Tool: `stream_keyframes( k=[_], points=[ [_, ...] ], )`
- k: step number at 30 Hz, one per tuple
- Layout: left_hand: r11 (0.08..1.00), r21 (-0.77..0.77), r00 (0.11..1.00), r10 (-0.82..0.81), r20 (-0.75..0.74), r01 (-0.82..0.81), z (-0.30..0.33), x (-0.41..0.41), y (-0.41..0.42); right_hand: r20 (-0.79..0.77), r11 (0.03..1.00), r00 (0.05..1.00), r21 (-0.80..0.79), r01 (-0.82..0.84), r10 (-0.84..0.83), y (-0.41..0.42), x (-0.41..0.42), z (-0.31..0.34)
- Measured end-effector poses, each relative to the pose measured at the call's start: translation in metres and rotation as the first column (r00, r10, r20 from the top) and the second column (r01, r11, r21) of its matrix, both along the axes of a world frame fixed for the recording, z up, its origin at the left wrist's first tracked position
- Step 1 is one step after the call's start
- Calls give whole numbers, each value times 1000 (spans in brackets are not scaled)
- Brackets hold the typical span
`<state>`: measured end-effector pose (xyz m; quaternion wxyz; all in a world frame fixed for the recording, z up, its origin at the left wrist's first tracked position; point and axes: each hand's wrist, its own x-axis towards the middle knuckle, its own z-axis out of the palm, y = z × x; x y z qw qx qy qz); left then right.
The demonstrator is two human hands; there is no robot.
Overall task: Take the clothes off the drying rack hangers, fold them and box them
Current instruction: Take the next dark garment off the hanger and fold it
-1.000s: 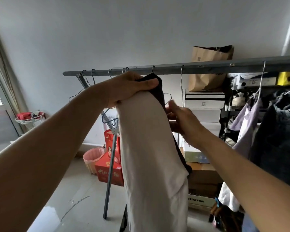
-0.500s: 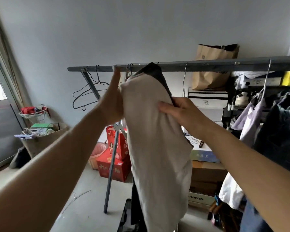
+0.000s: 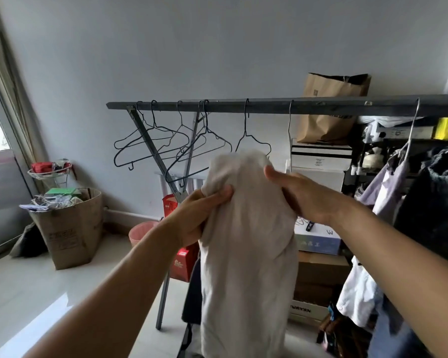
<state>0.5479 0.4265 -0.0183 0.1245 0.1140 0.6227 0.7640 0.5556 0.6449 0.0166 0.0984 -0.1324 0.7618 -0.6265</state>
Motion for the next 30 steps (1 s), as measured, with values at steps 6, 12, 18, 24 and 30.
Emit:
stream_keyframes(
  k=[6, 12, 18, 24, 30],
  points=[
    [998, -70, 996, -11, -83, 5, 8, -3, -8, -75, 989, 991, -103, 104, -112, 4, 3, -20],
    [940, -220, 966, 246, -86, -259, 6, -4, -4, -187, 983, 967, -97, 158, -174, -2, 7, -21],
    [943, -142, 949, 282, -142, -302, 4, -11, -4, -266, 938, 958, 291, 190, -112, 1, 9, -22],
    [811, -548, 903, -60, -426, -205, 11, -8, -12, -446, 850, 886, 413, 327, -124, 1, 9, -25],
    [688, -611, 790, -89, -606, -392, 12, -13, -16, -488, 847, 868, 420, 326, -92, 8, 10, -20]
  ],
)
